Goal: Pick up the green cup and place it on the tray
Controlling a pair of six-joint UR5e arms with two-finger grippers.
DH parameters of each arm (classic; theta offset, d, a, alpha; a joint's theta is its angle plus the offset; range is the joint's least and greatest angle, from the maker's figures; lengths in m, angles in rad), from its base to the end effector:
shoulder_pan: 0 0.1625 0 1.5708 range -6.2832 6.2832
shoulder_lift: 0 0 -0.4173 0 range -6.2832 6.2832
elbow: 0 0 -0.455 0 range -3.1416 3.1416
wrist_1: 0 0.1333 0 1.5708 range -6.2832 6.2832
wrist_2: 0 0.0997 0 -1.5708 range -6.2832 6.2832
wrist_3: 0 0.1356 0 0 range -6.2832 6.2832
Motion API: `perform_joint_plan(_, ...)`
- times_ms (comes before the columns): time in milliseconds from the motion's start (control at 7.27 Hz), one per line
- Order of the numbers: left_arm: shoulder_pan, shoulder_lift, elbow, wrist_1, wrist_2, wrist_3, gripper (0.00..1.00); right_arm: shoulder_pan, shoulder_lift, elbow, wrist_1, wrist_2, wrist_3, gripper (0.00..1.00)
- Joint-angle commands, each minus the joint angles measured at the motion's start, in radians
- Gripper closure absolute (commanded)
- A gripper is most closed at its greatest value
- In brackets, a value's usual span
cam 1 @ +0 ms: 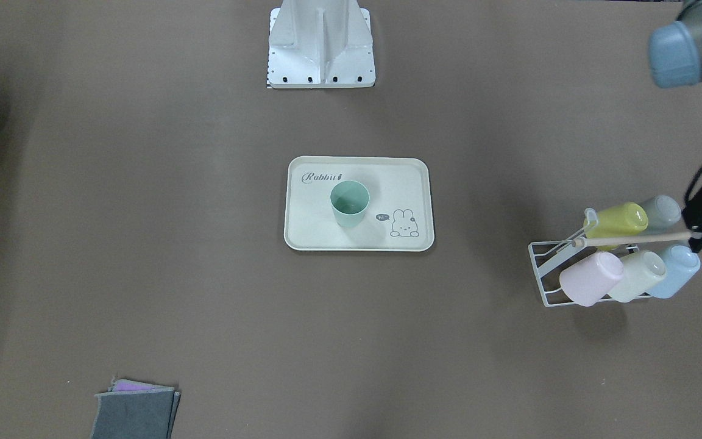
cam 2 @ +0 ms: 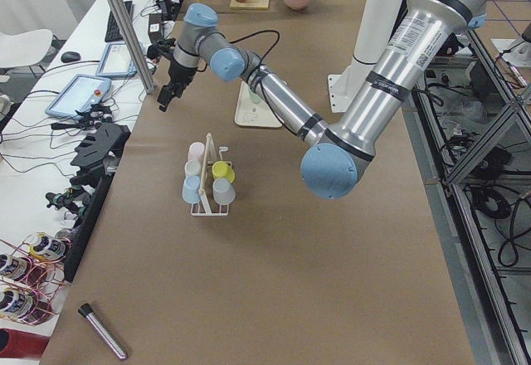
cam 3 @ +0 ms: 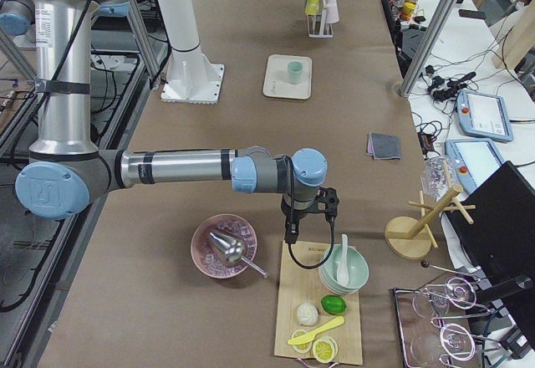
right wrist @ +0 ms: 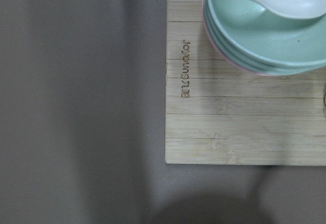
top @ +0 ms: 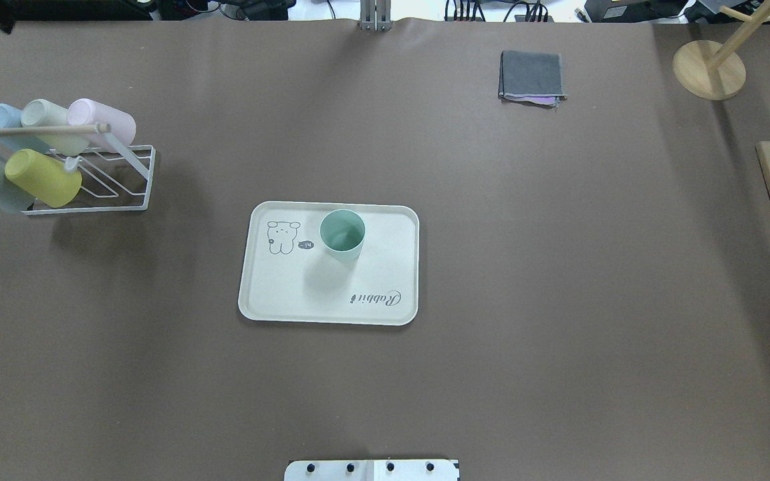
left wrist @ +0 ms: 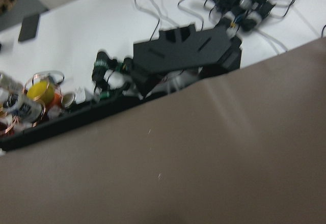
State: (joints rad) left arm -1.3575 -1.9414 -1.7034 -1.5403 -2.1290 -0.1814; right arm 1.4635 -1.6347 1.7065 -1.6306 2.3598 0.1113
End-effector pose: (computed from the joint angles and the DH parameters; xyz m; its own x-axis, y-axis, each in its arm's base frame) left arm 0.0862 -0.6882 0.3891 0.7992 0.2514 -0.5460 -0.0450 0.9308 0.3628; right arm -0.0197 -0.5290 0.6406 0.7072 0.0270 0.7065 0.0287 0.9973 -0.0669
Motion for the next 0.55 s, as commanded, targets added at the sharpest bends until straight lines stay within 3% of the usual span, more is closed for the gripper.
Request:
perform_joint_plan(0, -0.186, 0.224, 0.132, -0.014, -0.219, 0.14, 0.02, 0.006, 0.001, 0.004, 0.0, -0.004, 0.004, 0.0)
perform_joint_plan(138, -0.215, 0.225, 0.209, -0.006, -0.239, 0.122, 0.02, 0.006, 0.004, 0.004, 0.0, -0.004, 0.002, 0.0)
perform_joint_plan(413, -0.215, 0.255, 0.202, 0.0, -0.241, 0.111, 0.02, 0.006, 0.004, -0.004, 0.0, -0.004, 0.004, 0.0)
